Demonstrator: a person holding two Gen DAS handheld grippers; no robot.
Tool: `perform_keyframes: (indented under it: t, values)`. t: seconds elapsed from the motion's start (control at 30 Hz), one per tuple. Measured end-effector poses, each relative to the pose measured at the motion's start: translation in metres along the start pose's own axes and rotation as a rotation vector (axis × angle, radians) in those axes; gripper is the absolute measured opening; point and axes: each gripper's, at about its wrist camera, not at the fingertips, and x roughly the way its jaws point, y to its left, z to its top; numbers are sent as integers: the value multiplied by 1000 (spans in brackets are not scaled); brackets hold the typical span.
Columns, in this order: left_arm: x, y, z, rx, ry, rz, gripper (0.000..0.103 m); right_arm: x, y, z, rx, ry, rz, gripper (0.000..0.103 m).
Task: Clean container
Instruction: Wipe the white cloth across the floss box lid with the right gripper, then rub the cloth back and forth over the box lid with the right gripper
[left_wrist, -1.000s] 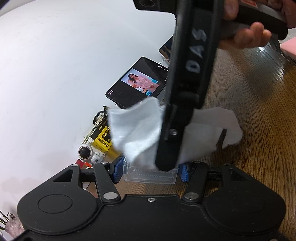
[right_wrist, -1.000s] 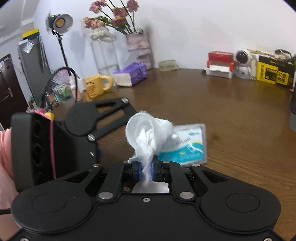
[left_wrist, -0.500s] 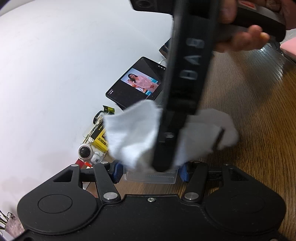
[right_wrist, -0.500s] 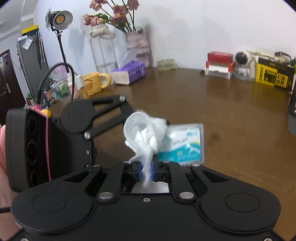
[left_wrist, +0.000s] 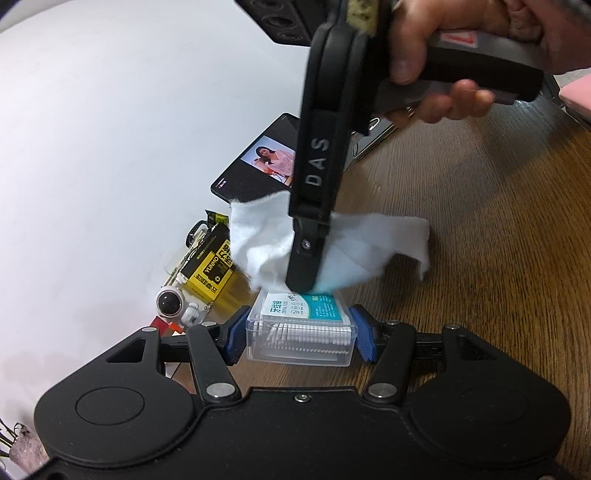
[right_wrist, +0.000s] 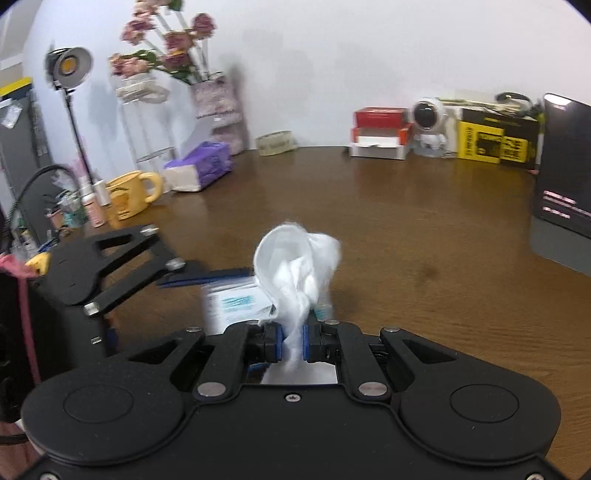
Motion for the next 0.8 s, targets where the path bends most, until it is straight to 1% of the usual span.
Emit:
perform_keyframes:
  t: [0.07, 0.1, 0.17, 0.27, 0.37, 0.43, 0.57, 0.63, 0.8]
  values:
    - [0, 0, 2, 0, 0, -1, 56, -3, 9, 0, -25, 1, 48, 10]
    - [-1, -1, 3, 0, 0, -1, 56, -3, 13, 1, -48, 2, 46, 10]
    - [-1, -2, 6, 2, -1, 1, 56, -4, 13, 3, -59, -10, 22, 10]
    - [-2, -4, 10, 7, -3, 7, 56, 0, 0, 8, -41, -28, -40, 10]
    - [-3, -5, 15, 5, -3, 5, 56, 8, -18, 11, -5, -19, -91, 10]
    - [-4, -5, 18, 5, -3, 5, 57, 11, -25, 10, 17, -11, -106, 10]
    - [-5, -7, 23, 6, -3, 6, 57, 10, -21, 4, 7, 0, -108, 10]
    - [1, -1, 23, 6, -3, 7, 57, 9, -20, -2, 6, 22, -100, 10]
    - [-2, -5, 25, 6, -3, 6, 56, 6, -18, -16, 20, 63, -78, 10]
